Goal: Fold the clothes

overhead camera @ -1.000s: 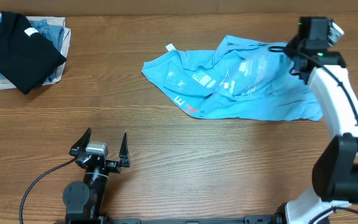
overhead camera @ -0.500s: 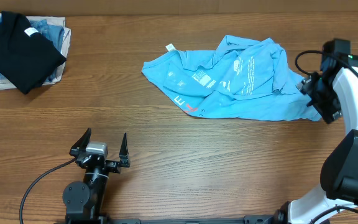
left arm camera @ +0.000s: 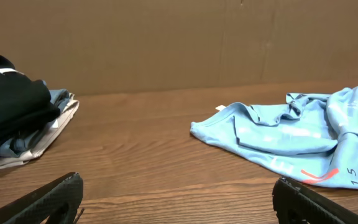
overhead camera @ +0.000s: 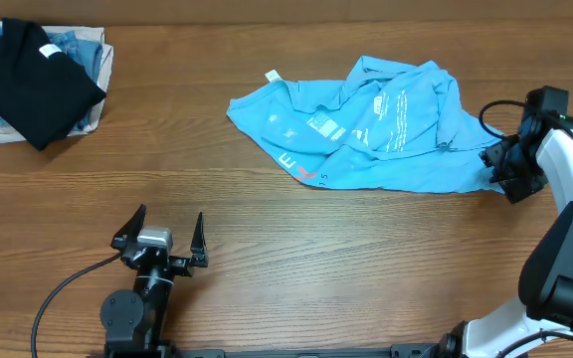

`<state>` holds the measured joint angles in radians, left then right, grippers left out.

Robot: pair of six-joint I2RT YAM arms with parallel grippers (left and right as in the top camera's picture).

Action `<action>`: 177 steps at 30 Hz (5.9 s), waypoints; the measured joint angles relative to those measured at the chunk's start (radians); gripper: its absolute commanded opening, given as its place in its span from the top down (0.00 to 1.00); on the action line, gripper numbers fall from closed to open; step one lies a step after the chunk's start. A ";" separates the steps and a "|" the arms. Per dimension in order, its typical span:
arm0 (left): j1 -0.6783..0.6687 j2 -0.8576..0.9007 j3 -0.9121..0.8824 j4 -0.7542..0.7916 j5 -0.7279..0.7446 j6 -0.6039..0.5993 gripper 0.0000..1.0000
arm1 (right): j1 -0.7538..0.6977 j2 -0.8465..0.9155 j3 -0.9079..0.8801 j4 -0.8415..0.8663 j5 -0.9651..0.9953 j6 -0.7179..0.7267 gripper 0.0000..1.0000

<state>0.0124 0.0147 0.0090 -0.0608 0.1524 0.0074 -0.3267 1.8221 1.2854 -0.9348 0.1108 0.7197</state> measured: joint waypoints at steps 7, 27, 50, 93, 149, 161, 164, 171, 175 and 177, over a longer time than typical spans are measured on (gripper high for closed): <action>0.000 0.000 0.000 0.000 0.000 0.000 0.00 | 0.000 0.000 -0.051 0.074 -0.018 -0.014 0.37; 0.000 0.000 0.000 0.000 0.000 0.000 0.00 | 0.000 0.000 -0.176 0.193 0.003 -0.014 0.96; 0.000 0.000 0.000 0.000 0.000 0.000 0.00 | 0.000 -0.098 -0.111 0.131 0.035 -0.056 0.41; 0.000 0.000 0.000 0.000 0.000 0.000 0.00 | 0.001 -0.082 0.026 -0.249 0.248 0.152 0.94; 0.000 0.014 0.101 0.190 0.358 -0.192 0.00 | -0.044 -0.265 0.059 -0.410 -0.026 0.222 0.00; -0.011 0.710 0.794 -0.167 0.728 -0.173 0.00 | -0.044 -0.264 0.056 -0.391 -0.035 0.222 0.00; -0.027 0.891 0.919 -0.188 0.859 -0.173 0.00 | -0.044 -0.264 0.055 -0.390 -0.037 0.214 0.00; -0.078 1.141 1.001 -0.051 0.999 -0.261 0.00 | -0.044 -0.263 0.055 -0.381 -0.037 0.184 0.00; -0.243 1.197 1.068 -0.214 0.803 -0.297 0.00 | -0.044 -0.263 0.055 -0.376 -0.037 0.177 0.00; -0.369 1.220 1.142 -0.362 0.602 -0.301 0.00 | -0.044 -0.263 0.055 -0.375 -0.037 0.174 0.00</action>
<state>-0.3565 1.2350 1.1511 -0.4225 0.7544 -0.2935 -0.3706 1.5589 1.3403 -1.3098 0.0742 0.8932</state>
